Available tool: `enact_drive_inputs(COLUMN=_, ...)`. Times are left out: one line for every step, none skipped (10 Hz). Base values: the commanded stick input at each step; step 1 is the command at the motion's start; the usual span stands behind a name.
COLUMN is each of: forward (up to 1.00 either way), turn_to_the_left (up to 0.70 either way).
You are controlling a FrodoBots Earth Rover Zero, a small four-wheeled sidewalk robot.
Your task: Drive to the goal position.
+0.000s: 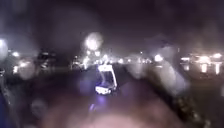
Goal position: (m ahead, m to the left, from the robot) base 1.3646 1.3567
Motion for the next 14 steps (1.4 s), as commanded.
enact_drive_inputs(forward=-0.15, turn_to_the_left=0.00)
enact_drive_inputs(forward=-0.43, turn_to_the_left=0.00)
enact_drive_inputs(forward=-0.44, turn_to_the_left=0.00)
enact_drive_inputs(forward=-0.35, turn_to_the_left=0.00)
enact_drive_inputs(forward=-0.26, turn_to_the_left=0.00)
enact_drive_inputs(forward=-0.18, turn_to_the_left=0.00)
enact_drive_inputs(forward=-0.09, turn_to_the_left=0.00)
enact_drive_inputs(forward=-0.01, turn_to_the_left=0.00)
enact_drive_inputs(forward=0.00, turn_to_the_left=0.00)
enact_drive_inputs(forward=0.00, turn_to_the_left=-0.08)
enact_drive_inputs(forward=0.00, turn_to_the_left=-0.33)
enact_drive_inputs(forward=0.00, turn_to_the_left=-0.50)
enact_drive_inputs(forward=0.00, turn_to_the_left=-0.50)
enact_drive_inputs(forward=0.00, turn_to_the_left=-0.50)
